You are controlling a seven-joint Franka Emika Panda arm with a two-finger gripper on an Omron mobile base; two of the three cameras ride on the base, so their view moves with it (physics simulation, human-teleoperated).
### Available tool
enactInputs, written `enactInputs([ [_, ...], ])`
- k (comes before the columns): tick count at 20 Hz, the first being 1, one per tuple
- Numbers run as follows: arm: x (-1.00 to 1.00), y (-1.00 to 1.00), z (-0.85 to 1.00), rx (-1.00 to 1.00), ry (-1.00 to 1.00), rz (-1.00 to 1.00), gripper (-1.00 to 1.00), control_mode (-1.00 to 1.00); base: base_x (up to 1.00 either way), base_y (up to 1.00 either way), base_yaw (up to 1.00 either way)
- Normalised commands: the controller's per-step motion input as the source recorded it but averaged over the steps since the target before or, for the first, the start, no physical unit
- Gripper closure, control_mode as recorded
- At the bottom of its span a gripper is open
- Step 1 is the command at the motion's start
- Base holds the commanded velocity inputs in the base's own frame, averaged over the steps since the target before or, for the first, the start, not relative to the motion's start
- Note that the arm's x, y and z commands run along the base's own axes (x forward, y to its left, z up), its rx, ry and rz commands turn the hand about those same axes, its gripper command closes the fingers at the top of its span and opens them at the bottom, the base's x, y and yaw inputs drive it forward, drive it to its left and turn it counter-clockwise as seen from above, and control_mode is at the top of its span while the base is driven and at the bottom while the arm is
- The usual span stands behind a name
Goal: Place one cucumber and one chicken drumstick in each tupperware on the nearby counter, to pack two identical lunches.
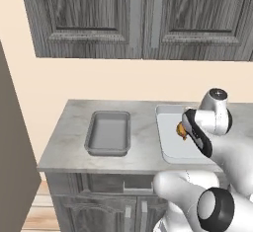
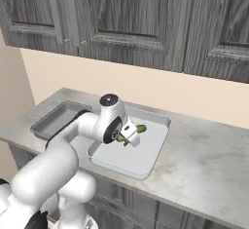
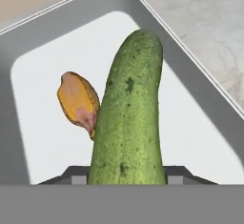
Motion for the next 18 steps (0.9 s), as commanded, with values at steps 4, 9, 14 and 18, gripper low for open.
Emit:
enactInputs([
  [4,0.53,-0.22,-0.71,0.00,-0.08,-0.03,1.00,-1.00,0.00,0.00,0.00],
  [9,0.48,-0.40,-0.28,0.00,-0.07,0.00,-1.00,-1.00,0.00,0.00,0.00],
  [14,-0.18,-0.06,0.36,0.01,-0.11,0.00,-1.00,-1.00,0.00,0.00,0.00],
  [18,-0.46,0.01,1.00,0.00,-0.20,0.00,-1.00,-1.00,0.00,0.00,0.00],
])
